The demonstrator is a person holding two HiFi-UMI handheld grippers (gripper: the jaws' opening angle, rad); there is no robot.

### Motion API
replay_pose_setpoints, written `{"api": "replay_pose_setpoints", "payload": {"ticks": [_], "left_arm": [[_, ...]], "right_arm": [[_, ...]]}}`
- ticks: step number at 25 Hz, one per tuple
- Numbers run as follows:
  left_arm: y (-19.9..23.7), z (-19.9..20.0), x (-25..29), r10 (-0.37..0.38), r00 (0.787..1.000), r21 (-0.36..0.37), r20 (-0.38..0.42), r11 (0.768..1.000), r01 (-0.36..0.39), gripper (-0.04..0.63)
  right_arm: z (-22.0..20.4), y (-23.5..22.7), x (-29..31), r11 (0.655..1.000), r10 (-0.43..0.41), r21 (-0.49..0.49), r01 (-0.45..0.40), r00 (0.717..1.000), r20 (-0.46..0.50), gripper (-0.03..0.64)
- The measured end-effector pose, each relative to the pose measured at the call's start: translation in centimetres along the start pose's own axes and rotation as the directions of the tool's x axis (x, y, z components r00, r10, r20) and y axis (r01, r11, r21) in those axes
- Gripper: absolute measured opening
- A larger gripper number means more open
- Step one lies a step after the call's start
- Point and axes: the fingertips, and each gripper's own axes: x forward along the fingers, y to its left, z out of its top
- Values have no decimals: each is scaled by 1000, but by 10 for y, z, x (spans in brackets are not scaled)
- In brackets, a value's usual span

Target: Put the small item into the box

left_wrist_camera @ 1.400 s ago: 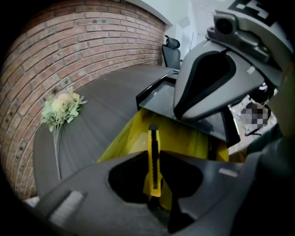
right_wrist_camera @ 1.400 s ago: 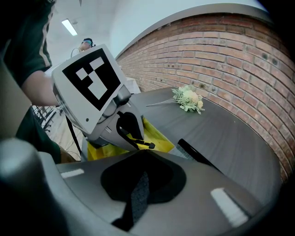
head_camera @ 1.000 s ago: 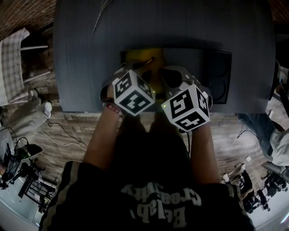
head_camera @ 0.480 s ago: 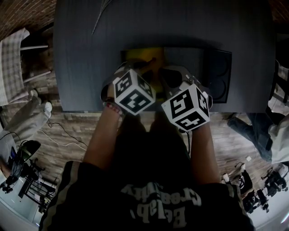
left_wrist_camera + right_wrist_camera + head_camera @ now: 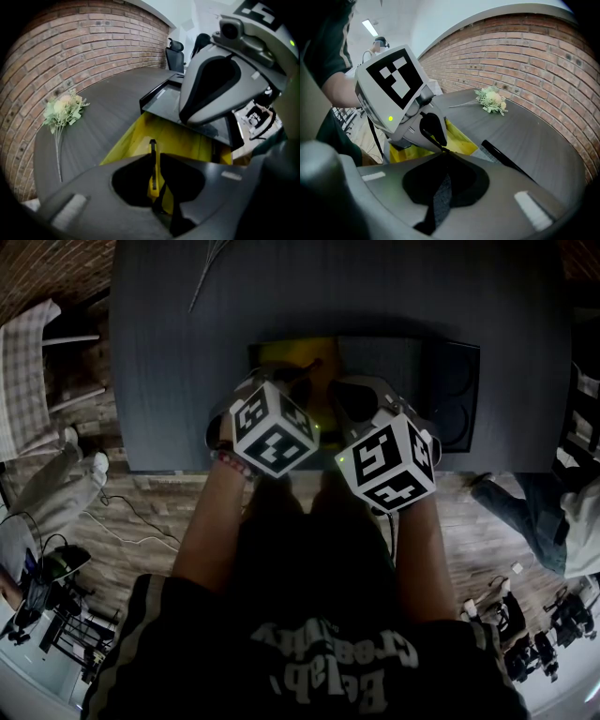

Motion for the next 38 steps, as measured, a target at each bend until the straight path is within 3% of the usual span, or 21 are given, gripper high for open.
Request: {"api": "replay_pose_setpoints", "payload": {"ticks": [2,23,38], "left_arm": [[4,0,-1,18,1000,1,5,1000,-18,5],[11,6,-18,40,999,24,15,999,-41,3],[17,22,-65,97,993,55,64,993,-101,3]], "right_arm": [[0,0,1,1000,1,1,-1,1000,-1,6],[11,-2,-7,1000,-18,-8,18,1000,6,6],[38,-2,-38,996,-78,-28,79,996,33,6]]}}
